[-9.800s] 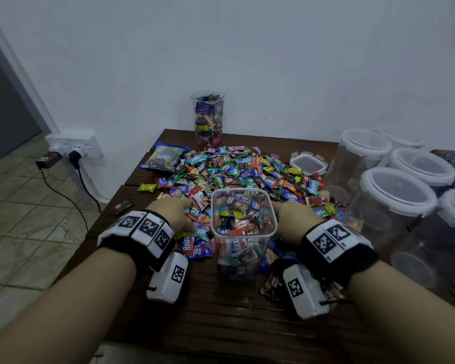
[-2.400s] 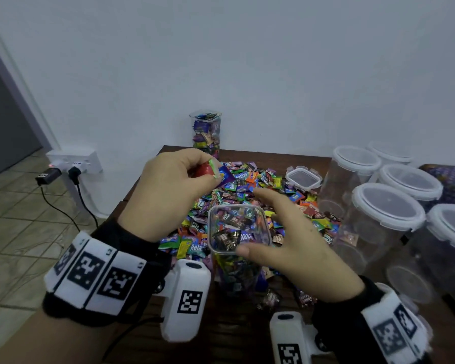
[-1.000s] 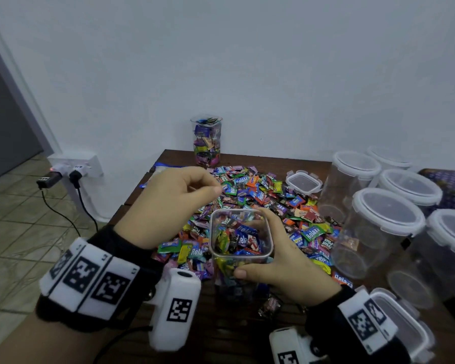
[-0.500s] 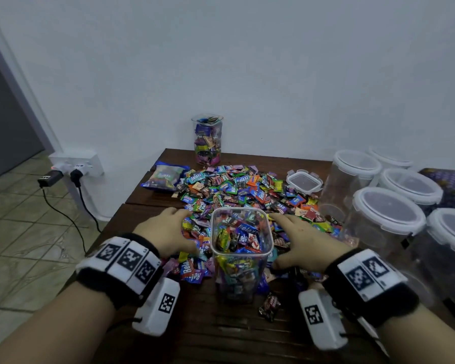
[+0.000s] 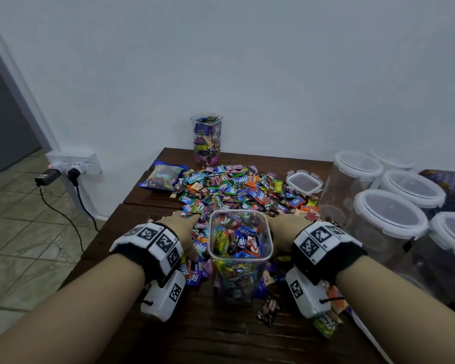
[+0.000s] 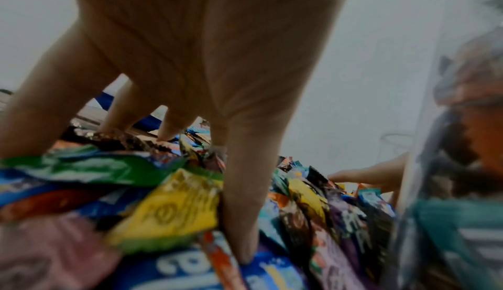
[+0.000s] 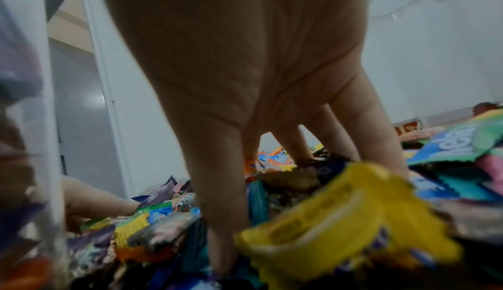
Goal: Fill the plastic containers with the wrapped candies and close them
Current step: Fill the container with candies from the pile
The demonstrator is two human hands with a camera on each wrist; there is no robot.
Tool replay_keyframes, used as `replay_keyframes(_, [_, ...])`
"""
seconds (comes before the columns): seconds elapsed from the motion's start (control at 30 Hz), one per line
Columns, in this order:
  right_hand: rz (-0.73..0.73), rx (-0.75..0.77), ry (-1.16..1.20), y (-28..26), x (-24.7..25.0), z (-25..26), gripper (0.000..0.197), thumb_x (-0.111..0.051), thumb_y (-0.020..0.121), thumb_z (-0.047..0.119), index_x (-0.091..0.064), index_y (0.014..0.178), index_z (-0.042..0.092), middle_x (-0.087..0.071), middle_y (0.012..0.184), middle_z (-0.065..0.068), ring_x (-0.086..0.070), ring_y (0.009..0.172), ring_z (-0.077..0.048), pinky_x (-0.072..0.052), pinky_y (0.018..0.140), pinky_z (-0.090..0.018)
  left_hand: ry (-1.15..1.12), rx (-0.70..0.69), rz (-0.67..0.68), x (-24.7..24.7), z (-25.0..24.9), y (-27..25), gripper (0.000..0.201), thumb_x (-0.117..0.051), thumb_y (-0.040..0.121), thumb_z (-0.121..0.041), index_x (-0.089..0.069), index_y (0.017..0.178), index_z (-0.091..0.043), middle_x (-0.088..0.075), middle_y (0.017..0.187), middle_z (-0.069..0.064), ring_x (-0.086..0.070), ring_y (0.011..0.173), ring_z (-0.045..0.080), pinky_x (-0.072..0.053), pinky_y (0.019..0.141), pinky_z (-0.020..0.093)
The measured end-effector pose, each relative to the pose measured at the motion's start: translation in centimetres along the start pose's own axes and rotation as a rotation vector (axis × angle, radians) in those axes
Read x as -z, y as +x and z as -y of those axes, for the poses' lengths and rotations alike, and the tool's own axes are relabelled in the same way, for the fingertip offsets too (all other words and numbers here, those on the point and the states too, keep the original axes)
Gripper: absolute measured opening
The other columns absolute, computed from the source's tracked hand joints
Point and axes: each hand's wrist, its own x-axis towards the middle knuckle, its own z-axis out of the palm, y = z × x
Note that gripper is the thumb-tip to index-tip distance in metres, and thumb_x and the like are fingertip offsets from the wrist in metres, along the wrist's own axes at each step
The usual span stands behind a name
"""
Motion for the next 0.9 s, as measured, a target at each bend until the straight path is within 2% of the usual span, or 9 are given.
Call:
replay_keyframes(0.1, [-0.040,0.005,-0.022,0.3,0.1,-0.1,0.060,-0.058,0.090,0.027,-0.032,0.143,0.017,-0.062,0.115,-0.010,-0.057,0.090,-0.027,-0.044,0.070,-0.030,0.068,-0.091,-0.102,0.1,-0.1,0.0,0.049,-0.056,0.092,-0.039,-0.044,0.136,-0.019,-0.048,0.139,0.013,-0.053,0.119,0.029,-0.048,0.093,0.040])
replay_keyframes(0.17, [-0.063,0.008,0.008,0.4,0.1,-0.3,0.055,-0.057,0.091,0.026,-0.036,0.142,0.025,-0.061,0.120,-0.008,-0.058,0.096,-0.025,-0.047,0.071,-0.030,0.094,-0.117,-0.147,0.2,-0.2,-0.3,0.027,-0.057,0.093,-0.034,-0.057,0.114,-0.017,-0.061,0.119,0.008,-0.059,0.107,0.027,-0.051,0.087,0.037])
replay_keyframes(0.23, [-0.085,0.006,0.025,0.3,0.3,-0.6,0.049,-0.058,0.092,0.028,-0.043,0.138,0.029,-0.062,0.120,-0.006,-0.059,0.094,-0.024,-0.049,0.072,-0.030,0.104,-0.111,-0.179,0.1,-0.4,-0.5,0.010,-0.055,0.093,-0.026,-0.055,0.088,-0.018,-0.063,0.108,0.009,-0.061,0.100,0.028,-0.051,0.084,0.037])
replay_keyframes(0.27, [-0.094,0.003,0.033,0.2,0.4,-0.6,0.045,-0.059,0.092,0.030,-0.047,0.135,0.029,-0.062,0.119,-0.005,-0.059,0.095,-0.024,-0.049,0.074,-0.031,0.107,-0.099,-0.195,0.1,-0.5,-0.5,0.012,-0.054,0.094,-0.022,-0.053,0.083,-0.017,-0.063,0.104,0.010,-0.061,0.098,0.028,-0.051,0.081,0.036])
replay_keyframes(0.47, [-0.135,-0.012,0.014,-0.1,0.9,-0.8,0.024,-0.054,0.094,0.023,-0.064,0.115,0.017,-0.065,0.105,-0.009,-0.061,0.095,-0.026,-0.050,0.072,-0.031,0.099,-0.039,-0.245,0.1,-0.3,0.0,0.017,-0.052,0.091,-0.011,-0.054,0.074,-0.010,-0.052,0.071,0.006,-0.051,0.070,0.027,-0.042,0.064,0.032])
replay_keyframes(0.57, [-0.161,-0.014,0.022,-0.3,1.0,-0.6,0.025,-0.050,0.096,0.020,-0.064,0.117,0.018,-0.064,0.109,-0.009,-0.061,0.098,-0.026,-0.043,0.069,-0.028,0.070,-0.035,-0.261,0.2,0.1,0.1,0.016,-0.053,0.088,-0.008,-0.068,0.090,-0.009,-0.063,0.085,0.010,-0.055,0.073,0.028,-0.044,0.064,0.033])
replay_keyframes(0.67, [-0.193,-0.019,0.080,-0.4,0.8,-0.8,0.029,-0.049,0.094,0.012,-0.064,0.118,0.018,-0.065,0.111,-0.008,-0.061,0.098,-0.025,-0.043,0.069,-0.027,0.008,-0.033,-0.305,0.3,0.6,0.0,0.019,-0.053,0.090,-0.010,-0.070,0.098,-0.010,-0.067,0.097,0.011,-0.060,0.082,0.028,-0.048,0.069,0.033])
replay_keyframes(0.8, [-0.267,-0.025,0.185,-1.0,0.9,-1.3,0.029,-0.047,0.091,0.006,-0.067,0.109,0.017,-0.065,0.109,-0.007,-0.058,0.090,-0.022,-0.040,0.069,-0.026,-0.104,-0.030,-0.373,0.4,1.4,-0.2,0.019,-0.053,0.092,-0.014,-0.071,0.095,-0.011,-0.068,0.101,0.012,-0.062,0.093,0.029,-0.043,0.070,0.030])
replay_keyframes(0.9, [-0.319,-0.036,0.292,-1.7,1.2,-1.6,0.028,-0.048,0.090,0.005,-0.068,0.105,0.016,-0.065,0.107,-0.008,-0.059,0.095,-0.023,-0.047,0.076,-0.029,-0.175,-0.036,-0.421,0.5,1.7,-0.5,0.017,-0.054,0.092,-0.014,-0.068,0.085,-0.010,-0.064,0.111,0.018,-0.060,0.095,0.032,-0.041,0.070,0.031])
